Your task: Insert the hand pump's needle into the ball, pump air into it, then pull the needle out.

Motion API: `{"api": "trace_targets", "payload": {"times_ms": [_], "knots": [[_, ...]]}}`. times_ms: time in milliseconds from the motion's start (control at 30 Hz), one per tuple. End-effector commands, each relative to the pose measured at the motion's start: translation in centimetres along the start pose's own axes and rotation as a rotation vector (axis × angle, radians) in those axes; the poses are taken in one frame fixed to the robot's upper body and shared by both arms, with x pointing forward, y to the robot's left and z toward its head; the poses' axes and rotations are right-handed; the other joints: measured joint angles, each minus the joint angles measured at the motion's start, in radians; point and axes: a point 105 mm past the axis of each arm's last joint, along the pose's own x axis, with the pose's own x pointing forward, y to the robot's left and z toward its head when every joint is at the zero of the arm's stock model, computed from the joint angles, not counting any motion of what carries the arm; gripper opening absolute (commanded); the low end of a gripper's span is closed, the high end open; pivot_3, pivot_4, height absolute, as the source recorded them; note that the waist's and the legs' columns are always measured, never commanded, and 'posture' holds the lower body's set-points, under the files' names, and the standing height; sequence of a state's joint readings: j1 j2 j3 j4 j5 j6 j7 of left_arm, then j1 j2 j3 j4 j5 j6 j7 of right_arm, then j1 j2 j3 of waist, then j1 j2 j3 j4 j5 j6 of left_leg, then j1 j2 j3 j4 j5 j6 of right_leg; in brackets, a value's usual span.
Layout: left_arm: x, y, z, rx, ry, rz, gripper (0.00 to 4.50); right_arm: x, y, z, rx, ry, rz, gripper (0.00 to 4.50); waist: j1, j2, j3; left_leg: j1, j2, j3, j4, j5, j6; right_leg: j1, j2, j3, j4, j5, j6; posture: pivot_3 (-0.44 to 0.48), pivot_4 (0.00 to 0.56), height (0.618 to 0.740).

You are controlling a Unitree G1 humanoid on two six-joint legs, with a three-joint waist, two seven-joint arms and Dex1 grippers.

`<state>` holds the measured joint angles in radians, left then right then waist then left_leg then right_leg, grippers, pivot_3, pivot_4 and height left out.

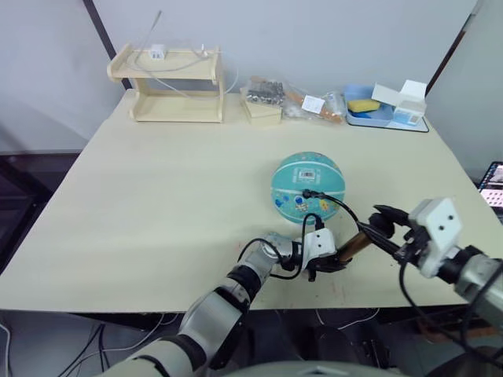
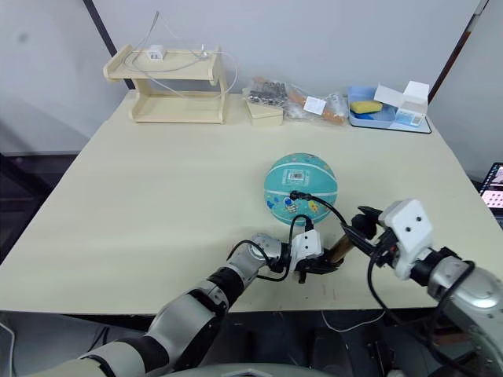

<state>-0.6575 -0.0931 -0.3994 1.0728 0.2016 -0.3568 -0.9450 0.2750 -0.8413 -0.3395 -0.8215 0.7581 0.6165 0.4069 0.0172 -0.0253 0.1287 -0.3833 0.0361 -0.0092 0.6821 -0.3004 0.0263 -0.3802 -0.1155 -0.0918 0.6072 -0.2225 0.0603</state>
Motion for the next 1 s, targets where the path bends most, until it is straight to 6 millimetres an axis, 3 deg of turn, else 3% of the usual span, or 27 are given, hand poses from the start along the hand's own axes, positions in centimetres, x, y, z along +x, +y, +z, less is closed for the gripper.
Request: {"api": "trace_targets", "payload": {"times_ms": [33,333,467,667,800,867,1000], "knots": [[-0.7,-2.1,-4.7,-0.135,0.147,-0.036,1.09,-1.6,0.4,5.1,-0.058,-0.118,0.057,1.92,0.0,0.003,0.004,0.0,-0.001,0.001,0.0,-0.001,0.002,0.0,-0.001,0.0,0.0,0.0,0.0,0.0,0.15,0.74],[-0.5,-2.3,-4.6,-0.132,0.146,-0.048,1.09,-5.4,-0.8,13.5,-0.117,-0.239,0.037,1.92,-0.001,0.002,0.02,-0.005,-0.011,0.001,0.003,-0.003,0.006,-0.002,-0.008,0.001,-0.003,0.003,0.006,0.0,0.15,0.74],[-0.4,-2.3,-4.5,-0.134,0.145,-0.049,1.09,-5.8,-0.8,14.5,-0.116,-0.224,0.035,1.92,0.0,0.002,0.022,-0.007,-0.011,0.001,0.004,-0.003,0.006,-0.003,-0.008,0.001,-0.003,0.003,0.007,0.0,0.15,0.74],[-0.2,-2.4,-4.6,-0.137,0.149,-0.043,1.09,-2.9,-0.3,7.0,-0.032,-0.001,0.053,1.92,0.0,-0.006,0.014,-0.01,-0.012,0.0,0.005,-0.003,0.006,-0.005,-0.008,0.001,-0.003,0.005,0.009,0.0,0.15,0.74],[-0.4,-2.4,-4.9,-0.14,0.152,-0.032,1.09,-0.7,1.1,-1.1,0.066,0.178,0.067,1.92,-0.004,-0.016,0.004,-0.004,-0.011,0.001,0.005,-0.003,0.006,-0.002,-0.008,0.003,-0.002,0.002,0.012,0.0,0.15,0.74],[-0.6,-2.4,-5.1,-0.14,0.151,-0.027,1.09,0.1,2.1,-4.2,0.091,0.224,0.076,1.92,-0.007,-0.02,-0.004,0.003,-0.008,0.001,0.002,-0.003,0.006,0.003,-0.005,0.002,-0.002,-0.002,0.012,0.0,0.15,0.74],[-0.8,-2.3,-5.0,-0.14,0.146,-0.022,1.09,1.9,4.2,-7.6,0.15,0.223,0.113,1.92,-0.008,-0.025,-0.01,0.006,0.001,0.002,0.002,-0.003,0.005,0.003,-0.001,0.002,-0.001,-0.002,0.012,0.0,0.15,0.74]]}}
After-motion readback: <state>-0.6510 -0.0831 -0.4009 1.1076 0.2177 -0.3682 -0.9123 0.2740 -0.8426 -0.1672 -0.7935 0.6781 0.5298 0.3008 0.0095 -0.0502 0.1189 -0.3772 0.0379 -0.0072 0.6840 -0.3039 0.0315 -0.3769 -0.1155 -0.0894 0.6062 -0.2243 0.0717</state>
